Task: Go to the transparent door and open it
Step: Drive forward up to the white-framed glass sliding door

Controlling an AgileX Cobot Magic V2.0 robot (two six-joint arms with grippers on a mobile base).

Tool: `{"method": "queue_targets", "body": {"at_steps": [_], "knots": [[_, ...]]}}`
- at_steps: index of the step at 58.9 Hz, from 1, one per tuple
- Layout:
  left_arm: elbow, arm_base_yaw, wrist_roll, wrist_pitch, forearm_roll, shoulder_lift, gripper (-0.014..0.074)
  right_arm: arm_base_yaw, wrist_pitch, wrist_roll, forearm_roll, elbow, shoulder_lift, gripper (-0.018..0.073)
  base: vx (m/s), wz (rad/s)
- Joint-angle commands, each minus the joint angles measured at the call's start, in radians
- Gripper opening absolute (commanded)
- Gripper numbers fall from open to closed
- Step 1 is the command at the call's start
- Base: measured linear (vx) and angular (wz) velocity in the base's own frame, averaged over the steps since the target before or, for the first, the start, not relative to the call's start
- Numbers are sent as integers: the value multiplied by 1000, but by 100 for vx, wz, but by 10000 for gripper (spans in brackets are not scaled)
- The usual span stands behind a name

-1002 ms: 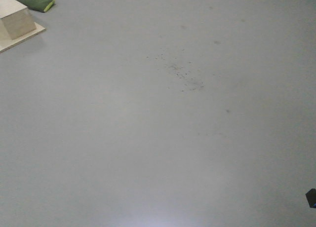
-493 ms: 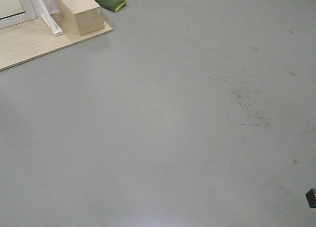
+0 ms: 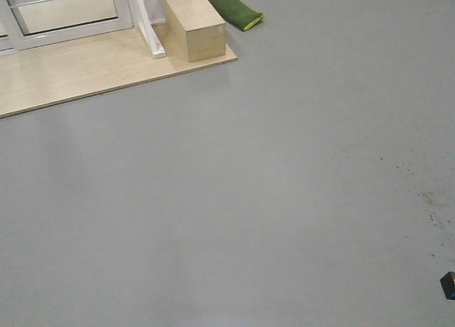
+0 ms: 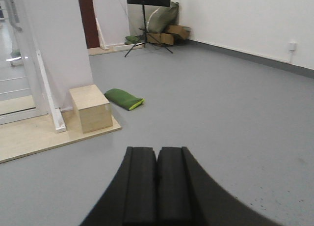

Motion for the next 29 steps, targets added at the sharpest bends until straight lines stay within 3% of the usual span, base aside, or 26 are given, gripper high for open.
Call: {"method": "queue_targets", "body": {"at_steps": [1,29], "knots": [[16,-3,-7,-76,-3,-15,-6,-5,-83,-8,-1,4,-17,-6,42,43],[16,-3,-7,-76,-3,-15,-6,-5,-83,-8,-1,4,-17,-6,43,38]]}}
